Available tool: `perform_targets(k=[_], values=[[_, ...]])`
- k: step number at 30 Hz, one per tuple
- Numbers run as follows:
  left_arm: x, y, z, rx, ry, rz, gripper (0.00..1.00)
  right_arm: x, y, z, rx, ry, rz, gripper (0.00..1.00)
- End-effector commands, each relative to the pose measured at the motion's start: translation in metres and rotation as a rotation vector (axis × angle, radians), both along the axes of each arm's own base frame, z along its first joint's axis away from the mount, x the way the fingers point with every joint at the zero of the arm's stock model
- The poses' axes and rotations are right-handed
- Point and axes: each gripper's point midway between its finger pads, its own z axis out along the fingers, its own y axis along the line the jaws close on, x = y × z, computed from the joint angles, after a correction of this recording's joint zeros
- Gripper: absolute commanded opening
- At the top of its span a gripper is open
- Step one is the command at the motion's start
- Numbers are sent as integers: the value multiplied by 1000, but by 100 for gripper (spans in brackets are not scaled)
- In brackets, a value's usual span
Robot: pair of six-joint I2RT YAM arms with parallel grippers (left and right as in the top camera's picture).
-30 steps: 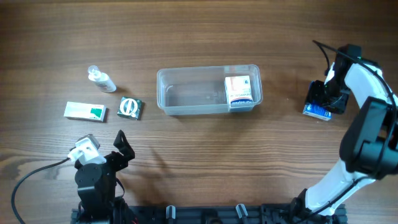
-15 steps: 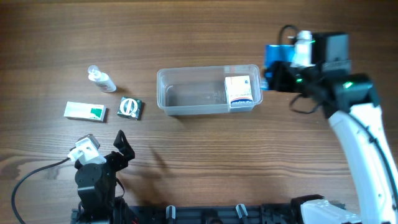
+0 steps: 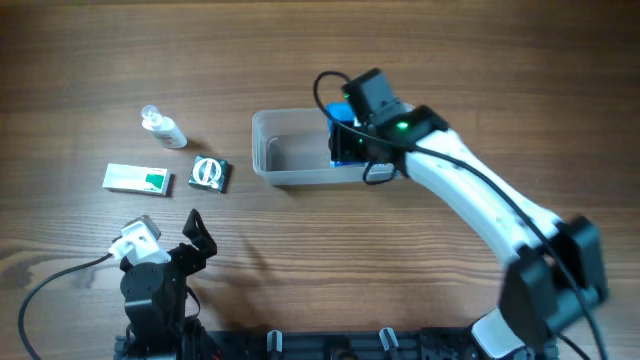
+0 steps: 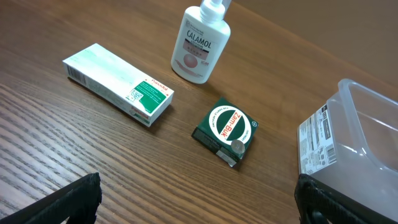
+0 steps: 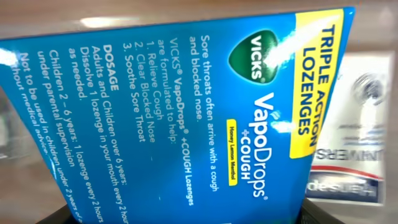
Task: Pack container
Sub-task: 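Lift the Vicks box and carry it into the container, then lower the Vicks box beside the Hansaplast box and release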
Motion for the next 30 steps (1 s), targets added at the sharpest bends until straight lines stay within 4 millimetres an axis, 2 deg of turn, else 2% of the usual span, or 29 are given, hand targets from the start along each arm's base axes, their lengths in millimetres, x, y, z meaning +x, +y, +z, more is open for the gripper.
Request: perform_targets(k=[1, 8, 10, 13, 14, 15, 20, 25, 28, 30], values=[[0, 0, 1, 4, -8, -1, 100, 8, -1, -25, -20, 31, -71, 61], [0, 0, 1, 4, -8, -1, 100, 9, 7, -58, -16, 90, -64, 61], [0, 0, 1, 5, -8, -1, 100, 8, 6, -63, -24, 100, -63, 64], [0, 0, 1, 5, -8, -1, 100, 9, 7, -62, -23, 94, -59, 69], [0, 0, 1, 4, -8, -1, 100, 10, 7, -60, -20, 87, -54, 77], [0, 0, 1, 4, -8, -1, 100, 10, 7, -59, -21, 83, -53, 80], [0, 0, 1, 4, -8, -1, 100, 8, 6, -50, -25, 70, -31, 81], [0, 0, 1, 4, -8, -1, 100, 6, 4, -39, -20, 61, -30, 78], [0, 0, 1, 5, -8, -1, 100, 7, 5, -33, -14, 48, -27, 70], [0, 0, 1, 5, -8, -1, 100, 7, 5, -29, -7, 38, -27, 59]])
